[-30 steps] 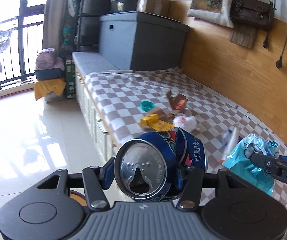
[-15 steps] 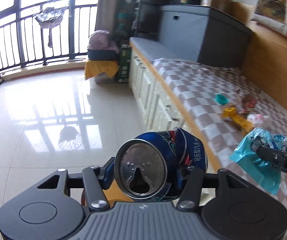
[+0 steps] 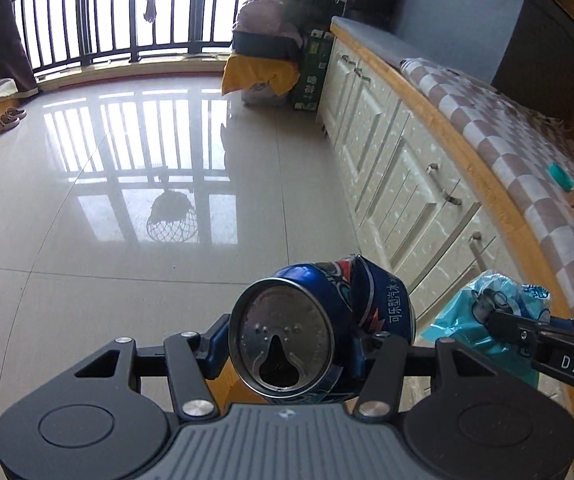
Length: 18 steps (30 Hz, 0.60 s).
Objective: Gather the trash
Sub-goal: 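Carry the can and teal bag in both tools over the wastebasket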
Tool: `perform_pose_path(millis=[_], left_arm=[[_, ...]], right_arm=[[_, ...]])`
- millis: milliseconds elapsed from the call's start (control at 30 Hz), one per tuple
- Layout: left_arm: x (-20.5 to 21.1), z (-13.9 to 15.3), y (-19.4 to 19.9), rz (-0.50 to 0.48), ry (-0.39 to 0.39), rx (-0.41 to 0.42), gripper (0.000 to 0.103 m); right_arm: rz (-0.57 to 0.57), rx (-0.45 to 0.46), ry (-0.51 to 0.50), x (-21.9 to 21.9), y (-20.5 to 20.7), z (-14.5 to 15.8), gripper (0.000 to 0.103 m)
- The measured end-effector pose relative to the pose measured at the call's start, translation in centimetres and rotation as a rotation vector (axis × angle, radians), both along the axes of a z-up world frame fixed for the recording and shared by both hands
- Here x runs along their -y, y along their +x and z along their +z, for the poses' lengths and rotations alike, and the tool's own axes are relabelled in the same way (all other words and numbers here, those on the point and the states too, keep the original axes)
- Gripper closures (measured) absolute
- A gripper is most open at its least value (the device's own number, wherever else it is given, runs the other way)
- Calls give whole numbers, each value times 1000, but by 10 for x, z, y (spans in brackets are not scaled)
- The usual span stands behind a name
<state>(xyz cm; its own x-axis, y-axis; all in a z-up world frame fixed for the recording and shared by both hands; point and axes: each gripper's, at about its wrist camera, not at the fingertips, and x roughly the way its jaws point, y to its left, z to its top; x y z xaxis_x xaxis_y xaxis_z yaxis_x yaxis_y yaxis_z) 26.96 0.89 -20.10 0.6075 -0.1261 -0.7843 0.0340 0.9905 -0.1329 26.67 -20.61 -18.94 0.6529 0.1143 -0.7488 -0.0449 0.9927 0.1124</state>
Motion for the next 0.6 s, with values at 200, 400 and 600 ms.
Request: perform_pose_path(millis=[200, 400, 600], left_arm=[[-6, -55, 33, 8, 22, -88, 48], [-21, -109, 49, 43, 31, -187, 48], [-27, -124, 65, 30, 54, -234, 47]], right_arm=[[-5, -103, 17, -19, 40, -63, 66], [-2, -179, 15, -30, 68, -114, 66], [57, -268, 26, -47, 88, -149, 66]])
